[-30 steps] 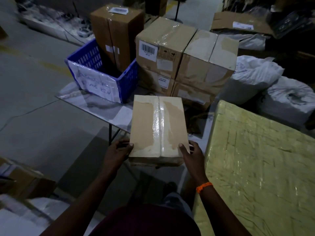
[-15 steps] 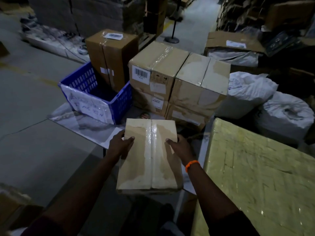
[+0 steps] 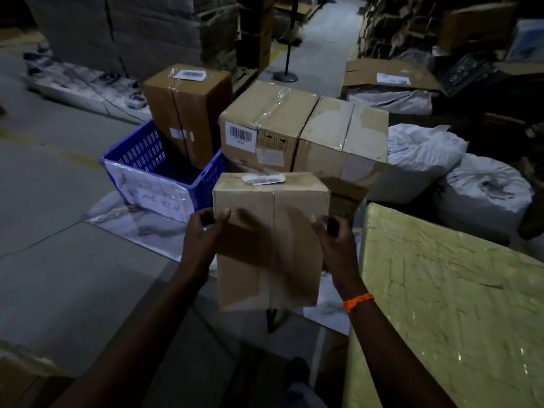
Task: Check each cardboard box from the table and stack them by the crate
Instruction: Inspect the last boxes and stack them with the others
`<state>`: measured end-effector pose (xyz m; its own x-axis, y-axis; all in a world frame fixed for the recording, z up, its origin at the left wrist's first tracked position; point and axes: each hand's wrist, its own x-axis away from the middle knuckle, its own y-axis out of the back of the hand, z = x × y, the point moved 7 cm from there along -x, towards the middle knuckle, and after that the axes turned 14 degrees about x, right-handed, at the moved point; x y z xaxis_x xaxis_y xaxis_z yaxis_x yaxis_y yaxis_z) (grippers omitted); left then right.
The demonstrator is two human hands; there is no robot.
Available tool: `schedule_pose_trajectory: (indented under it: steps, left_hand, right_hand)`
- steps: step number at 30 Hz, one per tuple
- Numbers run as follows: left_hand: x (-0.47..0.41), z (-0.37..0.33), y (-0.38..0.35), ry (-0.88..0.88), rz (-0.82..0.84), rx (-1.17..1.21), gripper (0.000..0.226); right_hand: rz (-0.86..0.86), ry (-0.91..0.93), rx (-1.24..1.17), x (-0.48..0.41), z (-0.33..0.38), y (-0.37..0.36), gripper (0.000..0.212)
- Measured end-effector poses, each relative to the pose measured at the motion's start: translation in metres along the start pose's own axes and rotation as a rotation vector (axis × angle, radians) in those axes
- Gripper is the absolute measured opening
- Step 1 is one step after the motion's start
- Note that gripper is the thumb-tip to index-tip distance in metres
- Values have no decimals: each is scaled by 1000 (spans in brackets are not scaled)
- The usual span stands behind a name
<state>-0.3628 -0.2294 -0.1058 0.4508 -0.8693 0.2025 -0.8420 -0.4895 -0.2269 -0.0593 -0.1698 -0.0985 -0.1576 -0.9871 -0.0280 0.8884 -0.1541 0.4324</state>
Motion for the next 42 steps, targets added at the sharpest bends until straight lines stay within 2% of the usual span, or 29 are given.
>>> schedule_pose_trajectory:
  steps: [2,4,6,8,11,12,18,20,22,24,28,29,32,34,37,39,42]
  left_hand:
    - [6,0,-1,-7,18,-2,59]
    - [16,2,-2,-6,27,22,65]
    - [24,11,-3,37,33,52,61]
    - [33,20,-6,83,52,43,61]
    - [43,30,-13,137,100,-64,90]
    - [44,33,-15,151,111,-88,93]
    - [44,39,-28,173,95,-89,42]
    - [44,40,-31,187,98,-70,45]
    - [46,35,-32,190,103,-70,60]
    - [46,20,-24,80,80,-173,66]
    - [49,-42,-14,-449,71,-428,63]
    - [50,-54,-17,-526,114,-456,61]
    - [57,-70,-32,-635,277,-515,41]
    - [61,-78,-31,-601,217,-511,35]
    - [53,-83,-10,-392,31,-525,76]
    - [43,-82,9,-299,-12,-591,86]
    - [26,-73,47,-237,-10,-585,88]
  right_hand:
    - [-45,-8,-44,8,-2,8,29]
    - [-65,-52,-68,19,-12,13,44]
    - [-77,-91,-69,33,-26,17,54]
    - [-98,-108,-73,46,-40,23,49]
    - [-142,-164,-57,62,-58,34,50]
    - [-151,-172,-43,66,-61,37,52]
    - [-165,-95,2,68,-46,46,45]
    - [-181,-72,14,66,-44,48,42]
    - [-176,-61,21,65,-41,46,40]
    - [-159,-43,31,67,-36,37,44]
    - [-152,77,60,74,-9,13,74]
    - [-133,124,64,77,2,5,75]
    - [-25,287,79,88,42,-26,48]
    - [52,409,128,98,69,-47,45]
    - [209,538,145,105,89,-77,50]
    - [261,510,156,100,79,-89,45]
    - [134,319,225,79,44,-86,52]
